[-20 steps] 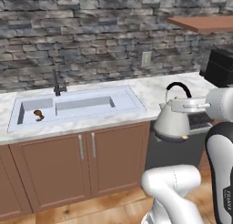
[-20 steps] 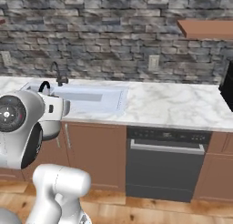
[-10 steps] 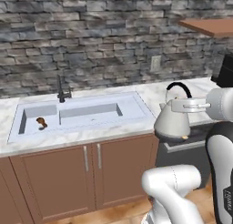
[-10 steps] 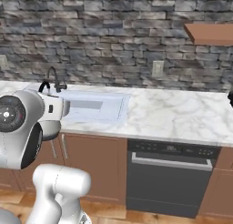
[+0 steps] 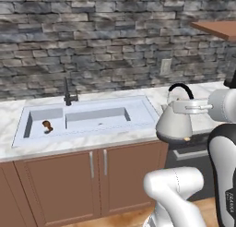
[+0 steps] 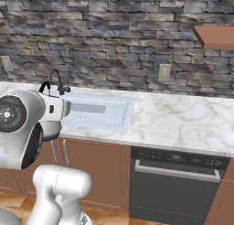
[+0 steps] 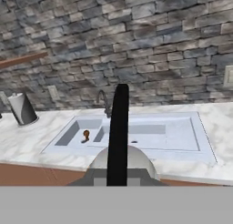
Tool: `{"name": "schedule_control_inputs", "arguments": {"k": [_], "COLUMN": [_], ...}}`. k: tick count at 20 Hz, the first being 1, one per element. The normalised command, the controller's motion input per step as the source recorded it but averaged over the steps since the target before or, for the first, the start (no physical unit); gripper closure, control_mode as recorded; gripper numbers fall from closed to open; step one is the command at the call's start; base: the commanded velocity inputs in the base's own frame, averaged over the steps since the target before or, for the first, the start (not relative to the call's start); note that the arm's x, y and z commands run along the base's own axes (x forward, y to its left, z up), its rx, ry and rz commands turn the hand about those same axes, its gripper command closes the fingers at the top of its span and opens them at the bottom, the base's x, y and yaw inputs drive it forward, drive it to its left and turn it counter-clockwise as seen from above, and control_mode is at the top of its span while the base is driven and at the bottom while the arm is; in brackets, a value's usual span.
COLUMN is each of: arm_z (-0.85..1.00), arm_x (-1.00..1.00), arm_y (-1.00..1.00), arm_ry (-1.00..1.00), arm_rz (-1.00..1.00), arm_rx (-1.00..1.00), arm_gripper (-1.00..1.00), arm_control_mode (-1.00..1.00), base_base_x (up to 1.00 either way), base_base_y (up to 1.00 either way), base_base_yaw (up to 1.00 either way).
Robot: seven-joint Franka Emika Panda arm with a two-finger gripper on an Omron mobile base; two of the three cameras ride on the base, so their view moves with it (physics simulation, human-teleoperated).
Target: Open the cabinet, pick the kettle from the cabinet, and place it in the sink.
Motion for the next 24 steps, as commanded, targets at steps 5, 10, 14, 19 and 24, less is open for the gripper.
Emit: {"name": "schedule_control_inputs", "arguments": {"k": [5, 10, 14, 19, 24], "arm_z": [0.0, 0.0, 0.0, 0.0, 0.0], "arm_x": [0.0, 0.0, 0.0, 0.0, 0.0], "arm_y": [0.0, 0.0, 0.0, 0.0, 0.0], "arm_ry": [0.0, 0.0, 0.0, 0.0, 0.0], "arm_rz": [0.0, 0.0, 0.0, 0.0, 0.0], "arm_rx": [0.0, 0.0, 0.0, 0.0, 0.0], "arm_gripper": [1.0, 1.0, 1.0, 1.0, 1.0], "arm_control_mode": [1.0, 1.0, 1.0, 1.0, 1.0], "base_base_x": [0.13, 0.24, 0.31, 0.11, 0.01], "base_base_y": [0.27, 0.25, 0.21, 0.18, 0.33], "base_base_yaw": [0.08, 0.04, 0.02, 0.06, 0.02]}}
